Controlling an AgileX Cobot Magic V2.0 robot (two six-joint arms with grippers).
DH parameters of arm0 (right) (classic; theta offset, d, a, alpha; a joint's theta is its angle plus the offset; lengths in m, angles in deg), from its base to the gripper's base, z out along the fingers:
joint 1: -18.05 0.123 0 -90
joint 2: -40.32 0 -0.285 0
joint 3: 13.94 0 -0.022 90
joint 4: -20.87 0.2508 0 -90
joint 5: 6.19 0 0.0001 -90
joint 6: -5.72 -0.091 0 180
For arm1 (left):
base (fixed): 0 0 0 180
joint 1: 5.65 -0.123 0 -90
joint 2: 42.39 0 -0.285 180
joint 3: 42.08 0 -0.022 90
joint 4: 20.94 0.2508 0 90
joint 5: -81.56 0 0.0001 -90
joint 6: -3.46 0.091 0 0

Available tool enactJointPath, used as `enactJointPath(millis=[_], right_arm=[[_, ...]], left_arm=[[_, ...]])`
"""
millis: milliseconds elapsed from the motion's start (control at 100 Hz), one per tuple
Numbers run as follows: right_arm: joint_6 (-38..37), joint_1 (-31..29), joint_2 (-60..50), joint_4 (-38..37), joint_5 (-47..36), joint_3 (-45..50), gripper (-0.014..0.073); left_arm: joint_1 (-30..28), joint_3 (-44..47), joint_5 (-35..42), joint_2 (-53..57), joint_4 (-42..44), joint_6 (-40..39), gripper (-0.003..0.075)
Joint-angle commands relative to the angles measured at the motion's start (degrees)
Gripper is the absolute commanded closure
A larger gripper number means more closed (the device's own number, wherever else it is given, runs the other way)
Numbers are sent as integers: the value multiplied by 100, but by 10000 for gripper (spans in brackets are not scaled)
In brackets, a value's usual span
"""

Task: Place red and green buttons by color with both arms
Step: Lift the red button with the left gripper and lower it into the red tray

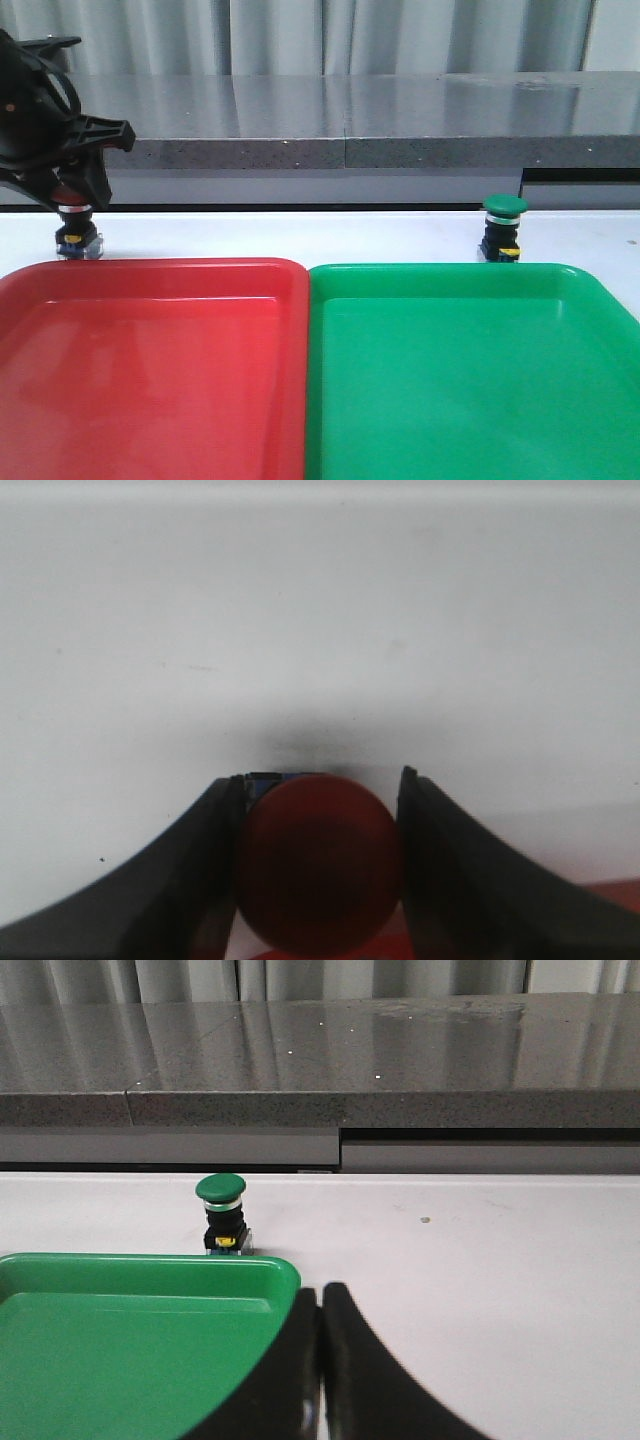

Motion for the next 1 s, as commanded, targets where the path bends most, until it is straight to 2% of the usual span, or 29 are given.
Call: enactJointPath(millis=[0, 300, 530, 990], right_arm=[[20, -42, -106, -40, -485, -77, 703], [20, -42, -106, -40, -485, -77, 703], [20, -42, -106, -40, -485, -77, 703], [20, -42, -106, -40, -485, -77, 703]], left_arm=[[31, -185, 155, 581, -93, -66, 472], [34, -146, -557, 1489, -846, -66, 472], [158, 461, -561, 2147, -1186, -66, 472], [1031, 1766, 529, 2463, -1287, -531, 472]])
